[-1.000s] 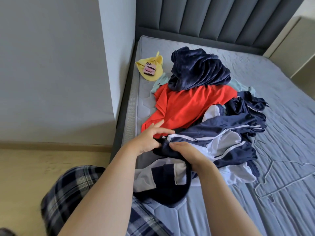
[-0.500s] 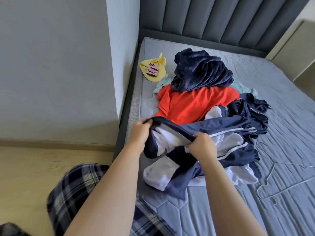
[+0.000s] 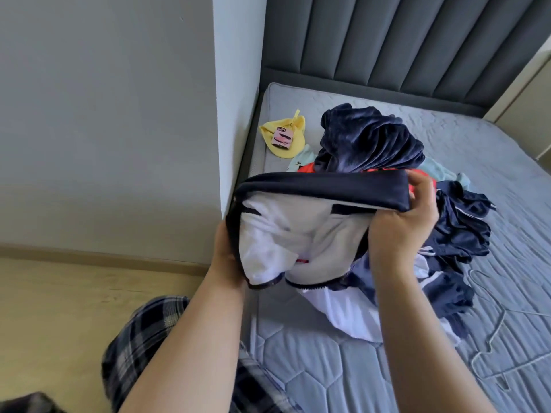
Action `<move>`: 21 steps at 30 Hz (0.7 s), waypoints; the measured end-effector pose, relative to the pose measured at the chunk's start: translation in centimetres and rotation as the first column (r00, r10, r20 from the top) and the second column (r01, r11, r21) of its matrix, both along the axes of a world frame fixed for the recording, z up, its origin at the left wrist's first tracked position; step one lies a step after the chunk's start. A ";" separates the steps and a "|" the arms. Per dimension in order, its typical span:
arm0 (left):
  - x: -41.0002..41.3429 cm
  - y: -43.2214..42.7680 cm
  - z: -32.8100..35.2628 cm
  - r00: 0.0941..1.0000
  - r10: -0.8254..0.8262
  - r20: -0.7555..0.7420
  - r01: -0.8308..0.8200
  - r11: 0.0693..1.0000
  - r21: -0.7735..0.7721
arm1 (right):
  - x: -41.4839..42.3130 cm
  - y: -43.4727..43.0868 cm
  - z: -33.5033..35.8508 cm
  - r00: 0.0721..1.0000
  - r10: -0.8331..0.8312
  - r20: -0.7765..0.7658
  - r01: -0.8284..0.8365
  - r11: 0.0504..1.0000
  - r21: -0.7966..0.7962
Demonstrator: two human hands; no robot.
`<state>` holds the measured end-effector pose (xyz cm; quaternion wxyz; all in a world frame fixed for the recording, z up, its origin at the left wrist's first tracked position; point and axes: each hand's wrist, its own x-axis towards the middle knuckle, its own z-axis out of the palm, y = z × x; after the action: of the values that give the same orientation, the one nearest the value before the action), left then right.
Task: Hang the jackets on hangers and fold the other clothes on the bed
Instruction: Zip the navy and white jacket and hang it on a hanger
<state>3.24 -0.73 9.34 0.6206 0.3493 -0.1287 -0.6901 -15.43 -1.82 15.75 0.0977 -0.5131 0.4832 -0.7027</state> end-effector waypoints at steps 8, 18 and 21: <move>0.9 -4.3 -5.1 0.592 -0.196 0.782 -0.189 0.909 0.371 | -1.1 -2.6 -9.2 0.738 0.215 -0.640 0.453 0.545 0.705; -1.7 -3.9 -8.0 0.326 -0.364 0.873 0.029 0.926 0.376 | 1.3 0.2 -15.1 0.981 0.128 0.147 -0.188 0.417 0.889; -1.6 -4.4 -7.5 0.478 -0.419 0.772 0.002 0.880 0.476 | 1.7 -0.3 -14.5 0.956 0.172 0.239 -0.291 0.427 0.856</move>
<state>1.67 -5.09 1.83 0.2930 0.7472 -0.3132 -0.5077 -13.70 -2.11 1.21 0.4721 -0.4080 0.6945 -0.3583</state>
